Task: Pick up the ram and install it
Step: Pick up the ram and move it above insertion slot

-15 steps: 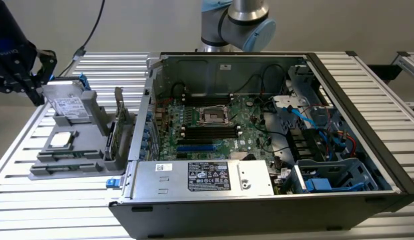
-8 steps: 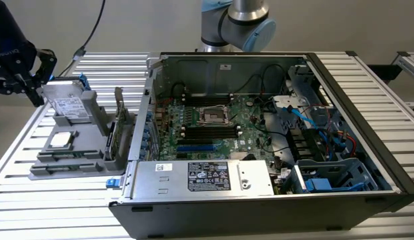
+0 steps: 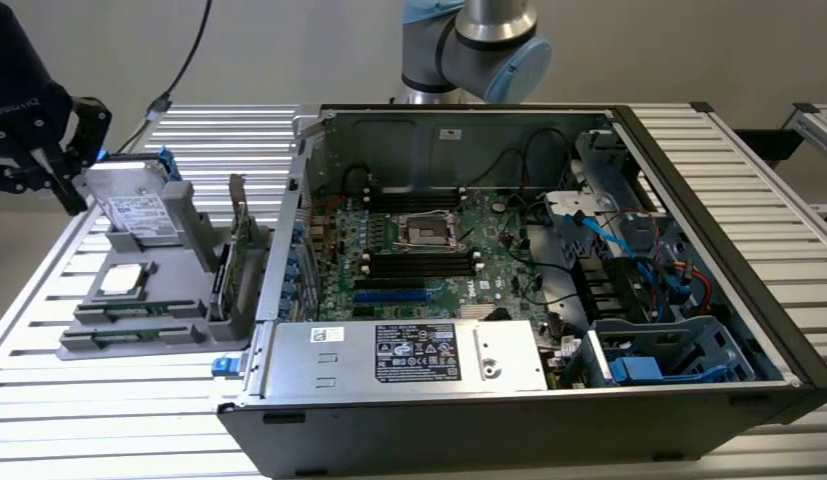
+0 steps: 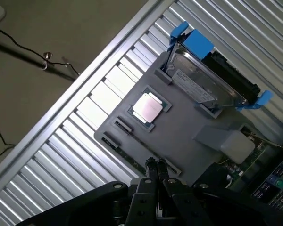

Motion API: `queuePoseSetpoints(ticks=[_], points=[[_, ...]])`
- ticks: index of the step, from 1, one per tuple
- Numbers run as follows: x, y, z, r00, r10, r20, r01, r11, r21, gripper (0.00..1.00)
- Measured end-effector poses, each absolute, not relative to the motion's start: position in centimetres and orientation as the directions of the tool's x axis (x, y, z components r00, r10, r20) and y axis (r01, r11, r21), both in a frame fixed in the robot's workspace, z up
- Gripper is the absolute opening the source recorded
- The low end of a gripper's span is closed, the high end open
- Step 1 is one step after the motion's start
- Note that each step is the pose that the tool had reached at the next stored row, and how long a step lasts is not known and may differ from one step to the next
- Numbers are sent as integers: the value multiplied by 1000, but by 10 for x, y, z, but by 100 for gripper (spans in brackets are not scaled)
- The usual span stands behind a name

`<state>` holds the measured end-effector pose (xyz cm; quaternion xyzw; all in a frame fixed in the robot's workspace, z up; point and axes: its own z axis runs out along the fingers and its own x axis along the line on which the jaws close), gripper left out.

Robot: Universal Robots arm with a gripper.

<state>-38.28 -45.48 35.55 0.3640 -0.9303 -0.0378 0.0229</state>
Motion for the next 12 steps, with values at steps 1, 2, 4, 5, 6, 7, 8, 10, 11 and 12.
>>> queuePoseSetpoints(ticks=[1,2,4,5,6,7,8,10,11,12], points=[[-383,-455,355,-722,-691,15,-688,721,87,10],[-383,-455,355,-709,-705,15,-701,708,87,10],[-383,-455,355,-683,-730,15,-727,681,87,10],[-383,-455,355,-670,-743,15,-739,668,87,10],[-383,-455,354,-656,-754,15,-751,655,87,10],[-383,-455,354,-642,-766,15,-763,641,87,10],[-383,-455,354,-627,-779,15,-775,626,87,10],[-383,-455,353,-600,-800,15,-796,599,87,10],[-383,-455,353,-586,-810,15,-807,585,87,10],[-383,-455,353,-571,-821,15,-817,570,87,10]])
